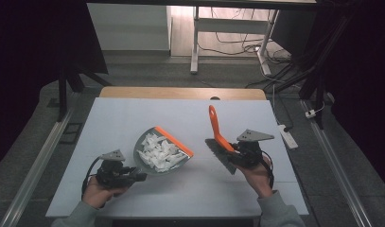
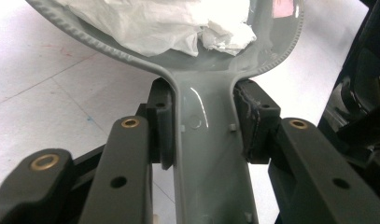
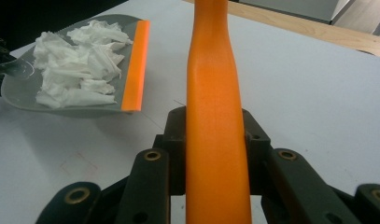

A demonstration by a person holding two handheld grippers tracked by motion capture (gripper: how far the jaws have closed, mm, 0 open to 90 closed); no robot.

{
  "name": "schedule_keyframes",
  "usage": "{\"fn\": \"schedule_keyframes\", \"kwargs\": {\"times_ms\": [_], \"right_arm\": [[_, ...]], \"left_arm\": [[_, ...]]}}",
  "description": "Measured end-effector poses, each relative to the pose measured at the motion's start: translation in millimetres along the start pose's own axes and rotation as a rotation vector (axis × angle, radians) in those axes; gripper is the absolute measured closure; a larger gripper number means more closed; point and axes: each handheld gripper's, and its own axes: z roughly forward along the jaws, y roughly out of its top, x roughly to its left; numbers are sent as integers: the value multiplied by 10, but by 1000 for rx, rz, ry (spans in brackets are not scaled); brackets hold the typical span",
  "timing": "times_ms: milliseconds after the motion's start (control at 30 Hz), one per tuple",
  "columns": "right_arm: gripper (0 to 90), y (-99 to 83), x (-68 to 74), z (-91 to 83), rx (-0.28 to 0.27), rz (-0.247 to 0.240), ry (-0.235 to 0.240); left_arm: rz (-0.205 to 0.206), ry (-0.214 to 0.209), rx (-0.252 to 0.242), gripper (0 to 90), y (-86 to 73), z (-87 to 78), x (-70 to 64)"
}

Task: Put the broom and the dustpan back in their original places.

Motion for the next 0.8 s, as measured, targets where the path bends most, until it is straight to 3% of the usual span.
{"fn": "schedule_keyframes", "kwargs": {"times_ms": [500,800], "right_arm": [[702,-74,-29,-22,15,22,6],[702,-131,-50,-32,30,38,1]], "left_arm": [[-86,54,-60,616,-41,-76,71],[-111,86,-91,616,-73,-108,76]]}}
